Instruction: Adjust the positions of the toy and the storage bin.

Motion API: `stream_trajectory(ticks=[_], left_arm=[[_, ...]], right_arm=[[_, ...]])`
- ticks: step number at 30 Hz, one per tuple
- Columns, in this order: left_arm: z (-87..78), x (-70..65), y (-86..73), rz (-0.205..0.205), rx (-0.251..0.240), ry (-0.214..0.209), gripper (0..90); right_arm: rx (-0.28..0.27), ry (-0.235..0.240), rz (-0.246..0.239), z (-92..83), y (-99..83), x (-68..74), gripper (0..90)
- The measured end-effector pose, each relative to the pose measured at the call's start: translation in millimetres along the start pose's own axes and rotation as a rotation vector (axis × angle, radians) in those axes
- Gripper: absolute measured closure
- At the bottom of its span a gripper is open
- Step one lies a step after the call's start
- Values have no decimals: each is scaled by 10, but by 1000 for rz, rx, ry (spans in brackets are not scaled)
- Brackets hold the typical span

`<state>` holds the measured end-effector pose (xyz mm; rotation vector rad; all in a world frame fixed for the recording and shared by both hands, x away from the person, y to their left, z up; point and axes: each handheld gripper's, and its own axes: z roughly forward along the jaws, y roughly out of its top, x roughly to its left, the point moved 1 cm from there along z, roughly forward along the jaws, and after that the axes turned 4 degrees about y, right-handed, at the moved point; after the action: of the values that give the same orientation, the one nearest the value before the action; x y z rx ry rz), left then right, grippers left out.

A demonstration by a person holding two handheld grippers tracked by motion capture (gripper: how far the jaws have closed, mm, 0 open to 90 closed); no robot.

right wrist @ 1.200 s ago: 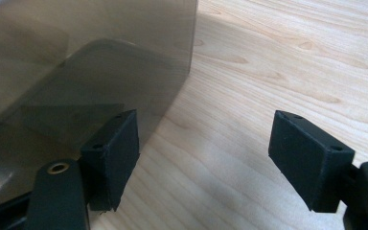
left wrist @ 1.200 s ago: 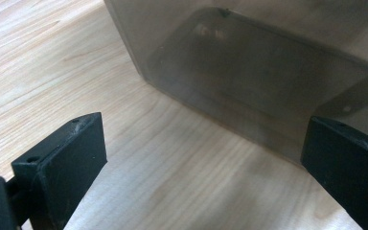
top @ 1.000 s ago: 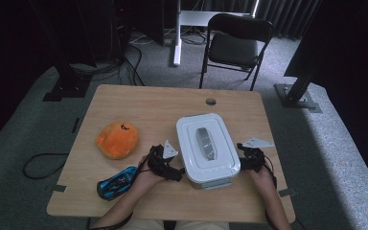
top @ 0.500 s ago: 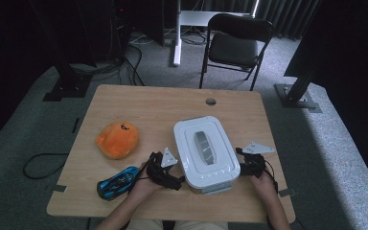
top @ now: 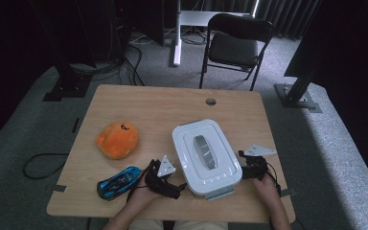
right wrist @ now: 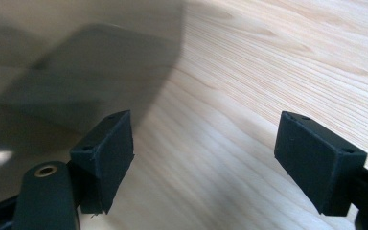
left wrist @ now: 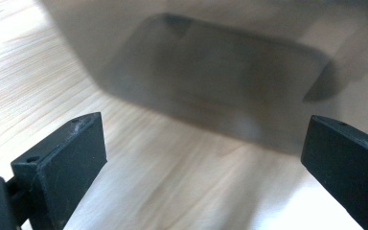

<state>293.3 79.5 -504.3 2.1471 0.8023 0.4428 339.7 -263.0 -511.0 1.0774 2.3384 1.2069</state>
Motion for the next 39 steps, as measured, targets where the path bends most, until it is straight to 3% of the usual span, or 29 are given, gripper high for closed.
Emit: stream_trajectory(ticks=[2,4,11,14,16,28,33,36,39], left_arm=[[1,66,-25,-15,8,11,23],[-11,103,-37,-37,13,-7,23],[12,30,-15,-8,13,-17,23],[34,-10,-6,4,15,-33,23],[51,-26,12,15,22,-39,23],[137,-117,99,49,26,-63,22],[183,-177,137,56,19,-73,22],[205,-174,143,47,15,-74,22],[209,-171,123,44,12,-65,23]], right_arm=[[10,-10,23,37,-4,-56,203],[16,-18,48,80,3,-126,203],[40,-22,69,299,101,-246,196],[48,13,58,394,171,-228,196],[52,67,38,446,219,-205,226],[43,134,-5,642,432,-357,260],[52,124,2,660,464,-422,233],[52,85,24,601,455,-467,212],[78,14,46,504,428,-513,188]])
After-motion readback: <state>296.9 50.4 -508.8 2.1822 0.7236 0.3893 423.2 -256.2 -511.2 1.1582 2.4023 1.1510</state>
